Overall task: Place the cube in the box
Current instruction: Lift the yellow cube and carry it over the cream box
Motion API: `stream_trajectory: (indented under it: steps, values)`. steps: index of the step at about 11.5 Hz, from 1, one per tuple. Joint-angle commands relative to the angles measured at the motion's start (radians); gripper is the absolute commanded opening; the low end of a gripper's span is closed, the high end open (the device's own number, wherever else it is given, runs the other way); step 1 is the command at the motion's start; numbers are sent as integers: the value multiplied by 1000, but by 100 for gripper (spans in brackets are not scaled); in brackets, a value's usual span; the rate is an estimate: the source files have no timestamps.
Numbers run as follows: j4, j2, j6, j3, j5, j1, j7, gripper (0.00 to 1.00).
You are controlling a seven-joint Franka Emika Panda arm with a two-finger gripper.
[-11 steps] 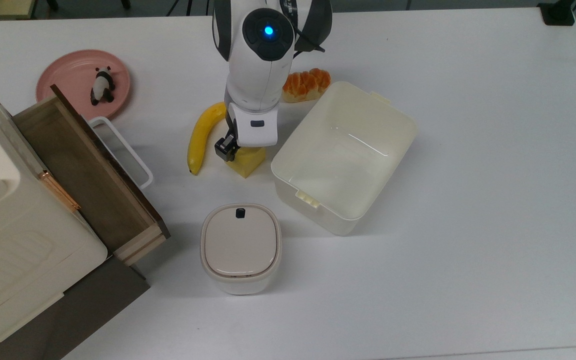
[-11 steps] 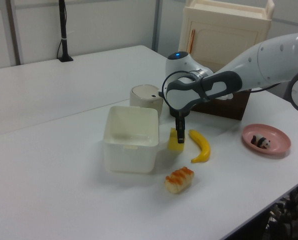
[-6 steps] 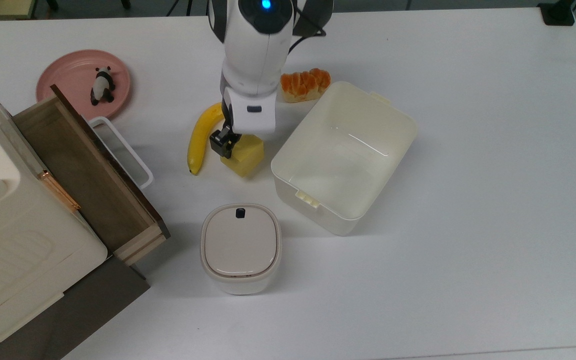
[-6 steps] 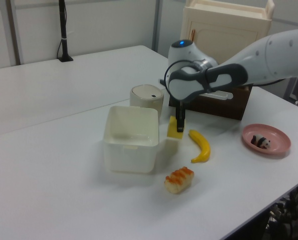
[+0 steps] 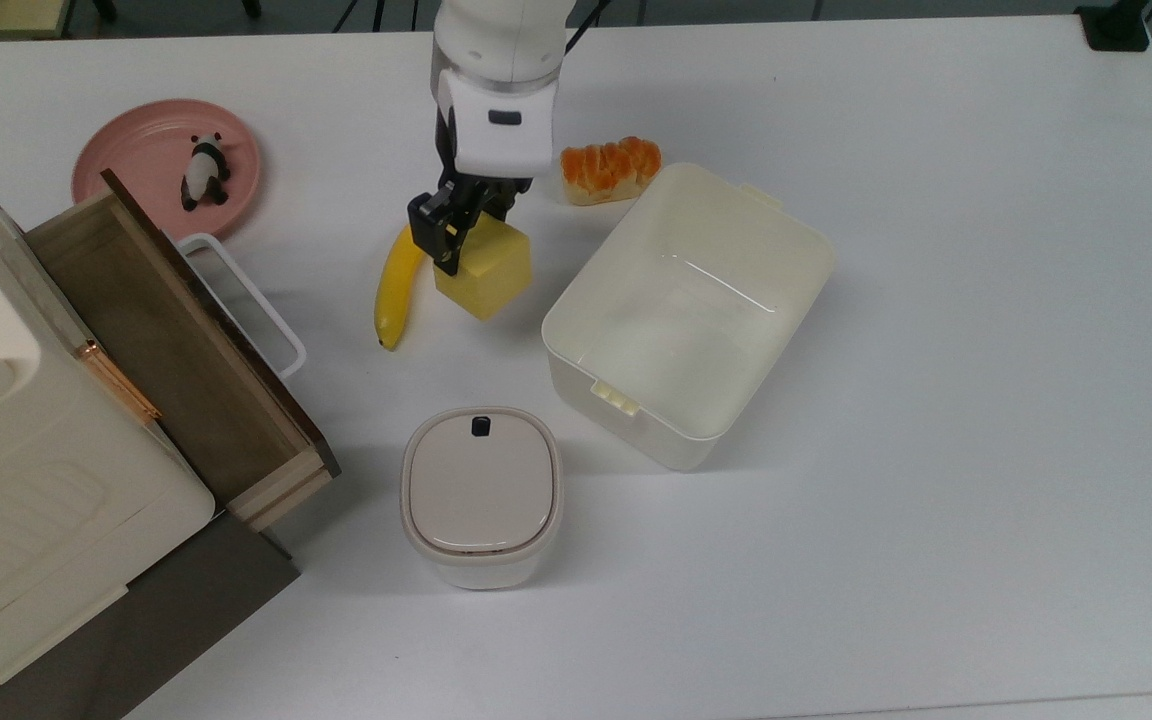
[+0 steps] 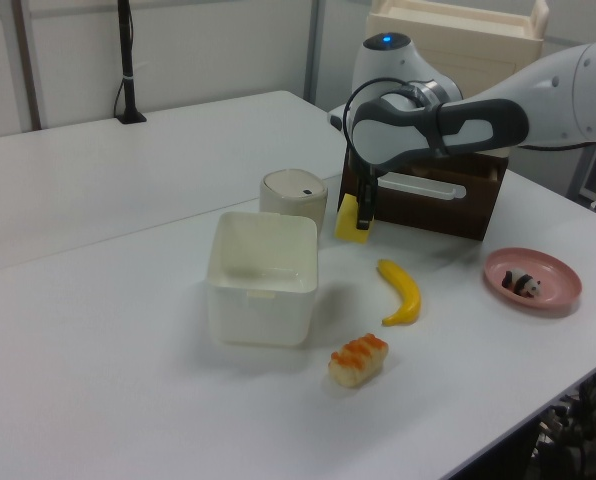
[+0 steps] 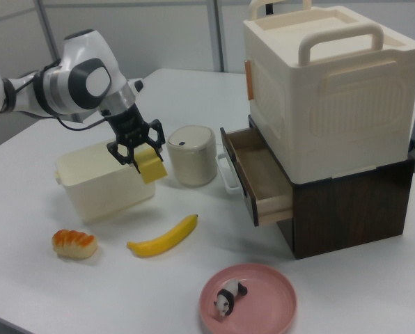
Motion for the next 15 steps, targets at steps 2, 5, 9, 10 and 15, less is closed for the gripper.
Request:
stream_trajectory:
  steps: [2, 5, 9, 10, 15]
  values:
    - [50, -31, -20, -3, 80, 74, 16, 36]
    - [107, -27, -18, 4, 111, 140, 19, 36]
    - [109, -27, -18, 55, 117, 162, 52, 43]
    - [106, -27, -20, 64, 117, 161, 53, 46]
    - [104, -27, -21, 73, 117, 161, 91, 100]
